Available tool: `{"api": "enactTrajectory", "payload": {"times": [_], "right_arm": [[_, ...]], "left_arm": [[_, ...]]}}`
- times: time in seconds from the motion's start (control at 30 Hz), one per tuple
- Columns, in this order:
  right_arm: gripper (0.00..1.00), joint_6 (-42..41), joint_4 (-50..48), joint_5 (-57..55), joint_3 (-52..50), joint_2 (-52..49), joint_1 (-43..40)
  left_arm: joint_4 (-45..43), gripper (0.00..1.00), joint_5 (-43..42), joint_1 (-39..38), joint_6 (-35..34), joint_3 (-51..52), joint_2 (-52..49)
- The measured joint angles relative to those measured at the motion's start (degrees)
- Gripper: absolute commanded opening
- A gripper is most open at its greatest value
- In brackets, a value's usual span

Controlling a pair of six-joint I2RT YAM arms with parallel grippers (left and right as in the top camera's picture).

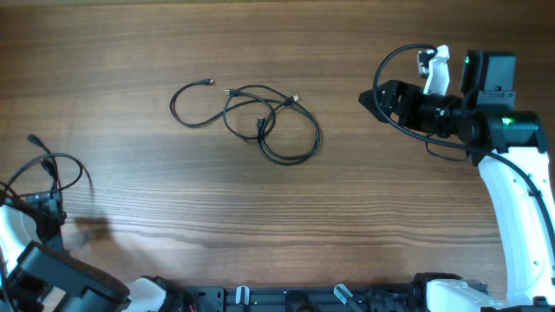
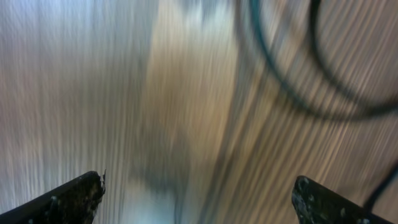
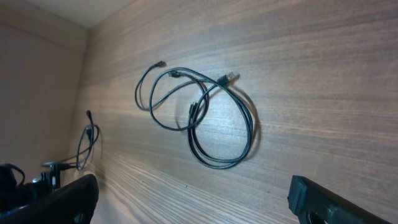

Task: Untangle cables

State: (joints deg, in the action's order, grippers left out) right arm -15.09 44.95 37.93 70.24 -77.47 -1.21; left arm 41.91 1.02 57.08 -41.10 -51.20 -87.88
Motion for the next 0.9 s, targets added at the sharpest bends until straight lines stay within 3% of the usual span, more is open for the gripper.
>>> {"api": "enactTrajectory", "payload": {"times": [0.23,0.37,0.53,0.67,0.9], "right_arm": [[0.99,0.00,-0.90,-0.11,0.00,0.00,0.00],[1.00,0.00,-1.68,-0.11,0.00,0.00,0.00],[1.00,0.00,-2.23,-0.11,0.00,0.00,0.00],[1.00,-0.02,-2.34,-0.11,0.00,0.00,0.00],[0.99,-0.02,-2.36,-0.13,0.00,0.00,0.00]], "left_arm": [[0.07,1.00,-16.09,-1.97,13.79,0.09,0.31],[-3.63,1.00,-27.91,-5.84,22.32,0.15,5.84],[-7.65,1.00,-32.81,-13.62,27.12,0.15,13.46],[-11.54,1.00,-32.24,-20.92,28.57,0.15,16.81],[-10.91,1.00,-17.33,-27.98,29.11,0.15,16.15]]}}
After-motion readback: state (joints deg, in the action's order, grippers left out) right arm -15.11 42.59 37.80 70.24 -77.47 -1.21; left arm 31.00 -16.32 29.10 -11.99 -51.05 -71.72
